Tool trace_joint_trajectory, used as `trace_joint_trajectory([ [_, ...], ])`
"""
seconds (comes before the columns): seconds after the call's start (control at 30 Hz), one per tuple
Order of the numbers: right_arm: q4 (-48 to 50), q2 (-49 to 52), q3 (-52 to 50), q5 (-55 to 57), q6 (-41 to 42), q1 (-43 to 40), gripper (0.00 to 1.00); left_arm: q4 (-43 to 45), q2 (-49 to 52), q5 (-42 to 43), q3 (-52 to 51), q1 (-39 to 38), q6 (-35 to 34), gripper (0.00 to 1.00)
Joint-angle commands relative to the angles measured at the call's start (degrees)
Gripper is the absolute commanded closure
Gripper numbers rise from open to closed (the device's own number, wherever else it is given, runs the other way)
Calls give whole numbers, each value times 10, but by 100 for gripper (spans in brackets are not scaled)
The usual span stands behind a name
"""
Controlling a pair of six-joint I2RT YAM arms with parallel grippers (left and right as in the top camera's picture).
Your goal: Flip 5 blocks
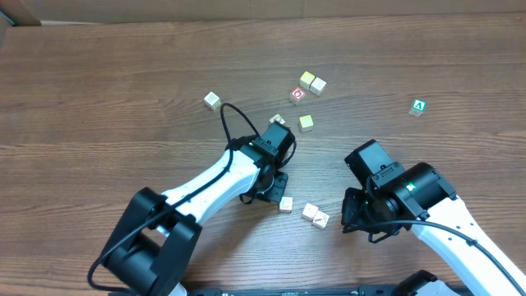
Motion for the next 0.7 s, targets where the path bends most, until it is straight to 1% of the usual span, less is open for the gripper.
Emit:
trace_joint_trajectory([
  [0.0,12,-2,-19,1,10,-1,96,20,32,47,-5,0,11,92],
  [0.1,22,-1,-21,-4,10,-1,96,31,46,67,-5,-6,11,92],
  [0.37,62,5,-23,-5,10,-1,96,31,53,78,-5,-32,12,91],
  [0.67,99,63,-27,-5,16,-1,96,23,53,70,-5,-40,-12,92],
])
